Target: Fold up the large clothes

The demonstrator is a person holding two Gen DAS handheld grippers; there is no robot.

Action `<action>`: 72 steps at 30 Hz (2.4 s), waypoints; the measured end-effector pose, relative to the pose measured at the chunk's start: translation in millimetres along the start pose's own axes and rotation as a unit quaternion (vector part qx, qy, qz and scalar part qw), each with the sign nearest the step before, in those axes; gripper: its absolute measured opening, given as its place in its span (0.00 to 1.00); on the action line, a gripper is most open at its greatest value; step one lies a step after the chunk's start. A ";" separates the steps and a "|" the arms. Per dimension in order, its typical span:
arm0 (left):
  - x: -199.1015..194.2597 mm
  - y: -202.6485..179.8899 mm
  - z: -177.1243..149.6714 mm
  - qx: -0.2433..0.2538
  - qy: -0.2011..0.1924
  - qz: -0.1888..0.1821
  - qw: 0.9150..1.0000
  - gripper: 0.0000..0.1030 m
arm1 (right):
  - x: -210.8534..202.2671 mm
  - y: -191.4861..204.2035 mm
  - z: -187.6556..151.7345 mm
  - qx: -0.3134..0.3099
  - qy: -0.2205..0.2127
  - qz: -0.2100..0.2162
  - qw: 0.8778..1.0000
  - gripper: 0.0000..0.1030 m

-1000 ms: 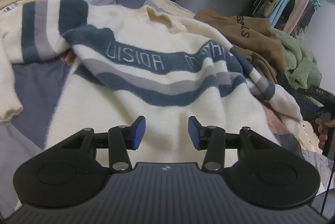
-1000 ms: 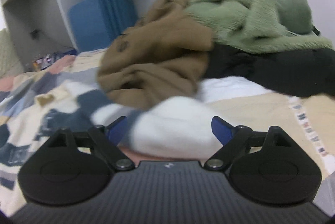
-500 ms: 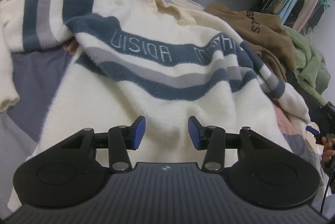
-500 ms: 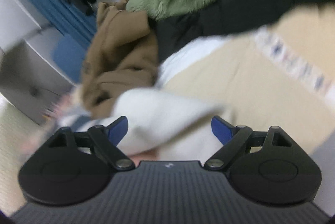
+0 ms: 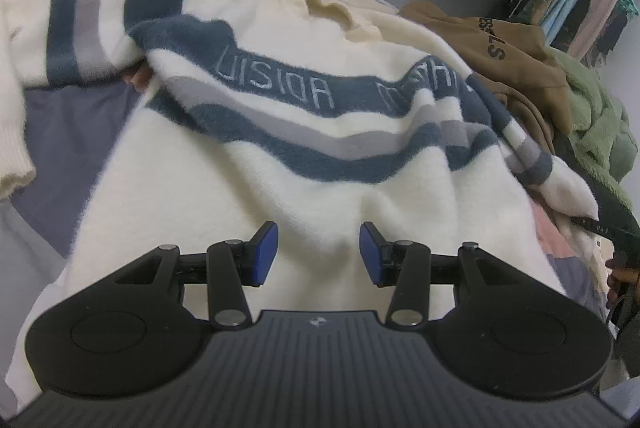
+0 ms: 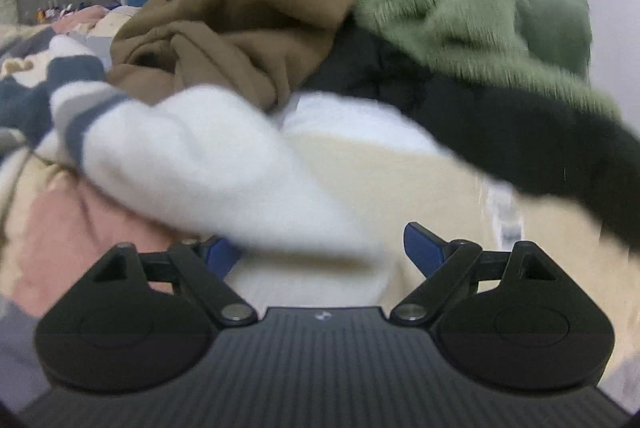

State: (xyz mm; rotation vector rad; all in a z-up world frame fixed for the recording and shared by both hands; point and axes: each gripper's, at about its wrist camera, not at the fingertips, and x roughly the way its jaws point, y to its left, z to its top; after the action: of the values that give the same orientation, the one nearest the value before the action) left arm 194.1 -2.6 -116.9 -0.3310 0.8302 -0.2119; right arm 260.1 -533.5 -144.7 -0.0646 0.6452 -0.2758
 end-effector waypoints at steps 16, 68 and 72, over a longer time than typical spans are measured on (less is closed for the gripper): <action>-18.9 -6.3 6.1 0.001 -0.016 -0.019 1.000 0.49 | -63.3 -0.6 84.7 -0.037 -0.020 0.091 0.995 0.11; -80.7 70.5 32.0 -0.093 -0.072 -0.063 0.991 0.55 | -40.4 231.3 70.8 0.280 0.075 0.308 0.906 0.74; -68.5 67.5 32.0 -0.084 -0.069 -0.055 0.993 0.55 | -10.5 212.0 56.0 0.348 0.080 0.314 0.880 0.74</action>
State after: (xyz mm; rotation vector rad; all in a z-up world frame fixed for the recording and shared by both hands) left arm 176.8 87.9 -74.7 -0.5451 0.6948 -0.2197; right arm 335.3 -328.3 -124.6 0.8585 0.6644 0.1329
